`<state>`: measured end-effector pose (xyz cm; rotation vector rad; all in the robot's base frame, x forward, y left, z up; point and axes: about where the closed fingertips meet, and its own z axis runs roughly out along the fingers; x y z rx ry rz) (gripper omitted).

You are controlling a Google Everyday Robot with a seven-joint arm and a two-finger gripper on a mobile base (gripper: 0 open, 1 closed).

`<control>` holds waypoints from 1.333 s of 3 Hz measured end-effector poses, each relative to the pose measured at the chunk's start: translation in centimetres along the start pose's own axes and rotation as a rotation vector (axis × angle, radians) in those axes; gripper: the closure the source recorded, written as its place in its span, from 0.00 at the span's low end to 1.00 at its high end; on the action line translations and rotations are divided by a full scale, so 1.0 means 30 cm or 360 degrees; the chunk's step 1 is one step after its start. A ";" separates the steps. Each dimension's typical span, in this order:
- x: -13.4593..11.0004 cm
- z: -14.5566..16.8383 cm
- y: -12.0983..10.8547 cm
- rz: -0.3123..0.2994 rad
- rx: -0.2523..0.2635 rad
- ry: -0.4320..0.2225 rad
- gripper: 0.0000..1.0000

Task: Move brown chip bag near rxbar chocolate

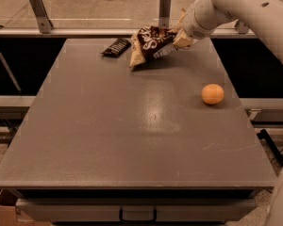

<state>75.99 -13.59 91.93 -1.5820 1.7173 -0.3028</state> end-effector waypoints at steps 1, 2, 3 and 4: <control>0.048 0.044 -0.020 0.0066 0.0030 0.0042 0.59; 0.069 0.077 -0.028 0.0116 0.0041 0.0064 0.37; 0.075 0.098 -0.036 0.0154 0.0050 0.0073 0.13; 0.049 0.123 -0.027 0.0175 0.0017 0.0047 0.00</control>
Offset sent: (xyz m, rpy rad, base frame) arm 0.0340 -0.0205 -0.0233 0.0362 0.0083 -0.1334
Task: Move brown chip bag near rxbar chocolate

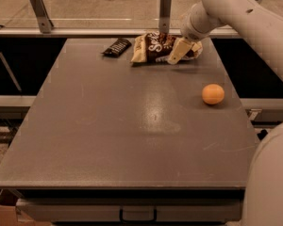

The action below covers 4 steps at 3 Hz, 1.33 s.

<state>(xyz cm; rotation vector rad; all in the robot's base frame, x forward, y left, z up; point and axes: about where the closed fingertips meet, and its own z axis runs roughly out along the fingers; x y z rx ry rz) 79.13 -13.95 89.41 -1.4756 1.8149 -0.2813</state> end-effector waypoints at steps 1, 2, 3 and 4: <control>-0.008 -0.012 0.007 0.0030 0.0000 -0.0011 0.00; -0.001 -0.141 -0.010 0.0045 0.0027 -0.0074 0.00; -0.003 -0.350 0.004 -0.0005 0.0016 -0.0172 0.00; -0.001 -0.620 0.049 -0.0043 0.0007 -0.0288 0.00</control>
Offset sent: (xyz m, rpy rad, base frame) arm -0.0606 -0.0458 0.0784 0.1009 -0.0680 0.0101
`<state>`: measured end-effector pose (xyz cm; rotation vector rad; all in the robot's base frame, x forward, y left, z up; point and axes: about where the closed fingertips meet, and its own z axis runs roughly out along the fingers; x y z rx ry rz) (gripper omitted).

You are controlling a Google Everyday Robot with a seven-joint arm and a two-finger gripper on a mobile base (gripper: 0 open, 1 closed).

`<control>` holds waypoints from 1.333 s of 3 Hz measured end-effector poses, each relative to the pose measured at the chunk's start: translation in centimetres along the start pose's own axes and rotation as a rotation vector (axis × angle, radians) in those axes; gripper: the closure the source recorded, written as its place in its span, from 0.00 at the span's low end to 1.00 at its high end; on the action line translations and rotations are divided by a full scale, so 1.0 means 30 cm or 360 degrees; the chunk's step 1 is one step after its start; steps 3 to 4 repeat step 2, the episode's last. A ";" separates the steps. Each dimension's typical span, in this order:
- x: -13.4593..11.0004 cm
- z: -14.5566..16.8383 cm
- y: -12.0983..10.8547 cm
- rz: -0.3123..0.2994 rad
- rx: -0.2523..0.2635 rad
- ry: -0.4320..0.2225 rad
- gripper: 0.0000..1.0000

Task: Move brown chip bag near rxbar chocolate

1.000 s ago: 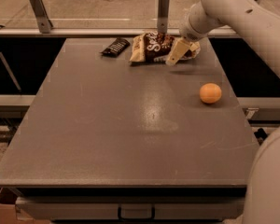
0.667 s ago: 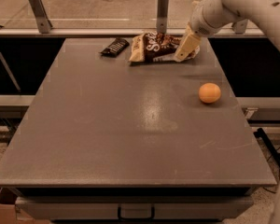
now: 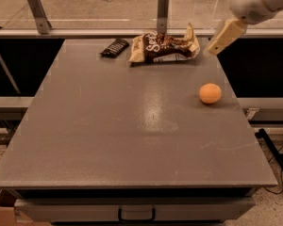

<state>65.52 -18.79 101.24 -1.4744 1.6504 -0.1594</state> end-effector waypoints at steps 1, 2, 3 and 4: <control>-0.073 -0.208 0.068 -0.0032 -0.0023 -0.0090 0.00; -0.080 -0.227 0.073 -0.0027 -0.0024 -0.0102 0.00; -0.080 -0.227 0.073 -0.0027 -0.0024 -0.0102 0.00; -0.080 -0.227 0.073 -0.0027 -0.0024 -0.0102 0.00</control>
Offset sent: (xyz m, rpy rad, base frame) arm -0.0523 -0.0031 0.0320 0.0240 -0.0117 0.0481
